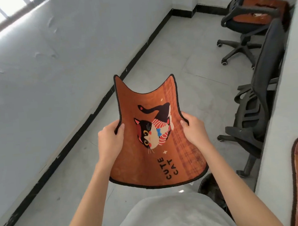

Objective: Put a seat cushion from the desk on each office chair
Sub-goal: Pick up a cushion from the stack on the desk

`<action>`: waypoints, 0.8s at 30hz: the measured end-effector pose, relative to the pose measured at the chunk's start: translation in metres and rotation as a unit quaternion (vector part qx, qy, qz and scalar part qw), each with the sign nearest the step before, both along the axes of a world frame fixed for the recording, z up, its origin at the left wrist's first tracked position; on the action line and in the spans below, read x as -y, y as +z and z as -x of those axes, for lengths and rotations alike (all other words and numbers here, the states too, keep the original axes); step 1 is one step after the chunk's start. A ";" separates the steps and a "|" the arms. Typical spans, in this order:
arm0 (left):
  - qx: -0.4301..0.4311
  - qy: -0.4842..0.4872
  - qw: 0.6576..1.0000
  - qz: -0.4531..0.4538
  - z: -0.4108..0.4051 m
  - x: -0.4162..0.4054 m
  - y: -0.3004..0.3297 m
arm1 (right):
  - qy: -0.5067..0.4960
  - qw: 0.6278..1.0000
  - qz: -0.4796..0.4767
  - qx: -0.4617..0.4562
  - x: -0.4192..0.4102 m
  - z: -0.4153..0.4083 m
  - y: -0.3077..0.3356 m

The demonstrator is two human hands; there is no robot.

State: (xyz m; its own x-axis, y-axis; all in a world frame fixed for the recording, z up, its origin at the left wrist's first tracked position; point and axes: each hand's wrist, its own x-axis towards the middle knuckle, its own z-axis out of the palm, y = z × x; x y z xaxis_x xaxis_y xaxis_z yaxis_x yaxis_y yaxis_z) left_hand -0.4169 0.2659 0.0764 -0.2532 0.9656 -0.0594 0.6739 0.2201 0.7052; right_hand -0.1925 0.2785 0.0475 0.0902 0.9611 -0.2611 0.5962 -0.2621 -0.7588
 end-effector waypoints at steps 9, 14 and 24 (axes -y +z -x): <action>0.011 -0.023 0.999 0.022 -0.002 -0.198 0.000 | -0.088 0.994 -0.027 0.061 -0.169 -0.018 0.010; 0.009 -0.116 0.992 0.038 -0.029 -0.339 -0.017 | -0.159 0.982 -0.022 0.101 -0.269 -0.045 -0.001; 0.011 -0.341 0.939 0.040 -0.156 -0.565 0.003 | -0.380 0.918 -0.006 0.114 -0.411 -0.112 0.018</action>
State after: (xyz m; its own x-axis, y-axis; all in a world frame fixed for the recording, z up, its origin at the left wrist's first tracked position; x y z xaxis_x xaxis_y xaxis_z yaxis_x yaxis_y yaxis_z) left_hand -0.2607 0.8313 0.0789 0.4240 0.8952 -0.1375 0.6627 -0.2032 0.7208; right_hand -0.0806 0.6890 0.0651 0.7863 0.6013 -0.1419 0.3888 -0.6601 -0.6427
